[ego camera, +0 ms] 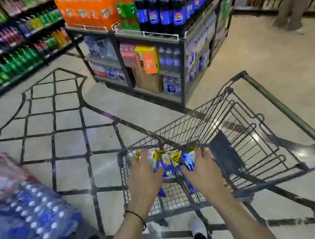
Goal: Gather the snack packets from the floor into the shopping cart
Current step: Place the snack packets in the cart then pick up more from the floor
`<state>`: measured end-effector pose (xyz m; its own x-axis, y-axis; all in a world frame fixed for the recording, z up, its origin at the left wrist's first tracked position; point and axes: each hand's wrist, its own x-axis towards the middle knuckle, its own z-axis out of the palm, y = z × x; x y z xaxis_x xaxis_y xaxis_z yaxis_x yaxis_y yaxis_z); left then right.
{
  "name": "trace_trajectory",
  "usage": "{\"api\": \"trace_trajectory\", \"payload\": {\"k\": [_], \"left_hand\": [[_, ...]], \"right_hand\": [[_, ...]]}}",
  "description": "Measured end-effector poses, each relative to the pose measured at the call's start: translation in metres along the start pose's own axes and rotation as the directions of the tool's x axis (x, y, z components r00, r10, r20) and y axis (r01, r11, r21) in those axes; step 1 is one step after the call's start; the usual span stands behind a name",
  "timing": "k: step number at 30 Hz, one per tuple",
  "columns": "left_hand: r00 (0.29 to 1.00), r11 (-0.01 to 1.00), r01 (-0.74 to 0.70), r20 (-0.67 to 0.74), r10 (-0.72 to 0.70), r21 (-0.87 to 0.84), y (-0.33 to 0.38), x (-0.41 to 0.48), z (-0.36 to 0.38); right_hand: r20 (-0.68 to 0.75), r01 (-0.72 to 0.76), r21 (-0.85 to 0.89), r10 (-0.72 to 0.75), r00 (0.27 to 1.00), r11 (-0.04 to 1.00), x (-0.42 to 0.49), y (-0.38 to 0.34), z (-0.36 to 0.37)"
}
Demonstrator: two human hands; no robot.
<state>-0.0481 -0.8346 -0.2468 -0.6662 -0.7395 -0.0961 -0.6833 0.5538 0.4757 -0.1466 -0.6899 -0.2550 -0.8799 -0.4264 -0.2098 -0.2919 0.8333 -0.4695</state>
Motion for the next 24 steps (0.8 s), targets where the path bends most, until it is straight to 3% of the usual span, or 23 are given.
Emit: {"api": "trace_trajectory", "payload": {"k": [6, 13, 24], "left_hand": [[0.989, 0.990, 0.142, 0.033, -0.142, 0.009, -0.003, 0.051, 0.056], [0.931, 0.958, 0.280, 0.225, -0.288, 0.067, -0.052, 0.096, 0.150], [0.822, 0.902, 0.412, 0.373, -0.430, 0.131, -0.148, 0.137, 0.324]], "right_hand": [[0.180, -0.027, -0.018, 0.030, 0.983, 0.999, 0.089, 0.022, 0.046], [0.378, -0.202, 0.030, 0.177, 0.909, 0.979, 0.173, 0.056, 0.150], [0.464, -0.349, -0.115, 0.361, 0.809, 0.930, 0.223, 0.115, 0.318]]}}
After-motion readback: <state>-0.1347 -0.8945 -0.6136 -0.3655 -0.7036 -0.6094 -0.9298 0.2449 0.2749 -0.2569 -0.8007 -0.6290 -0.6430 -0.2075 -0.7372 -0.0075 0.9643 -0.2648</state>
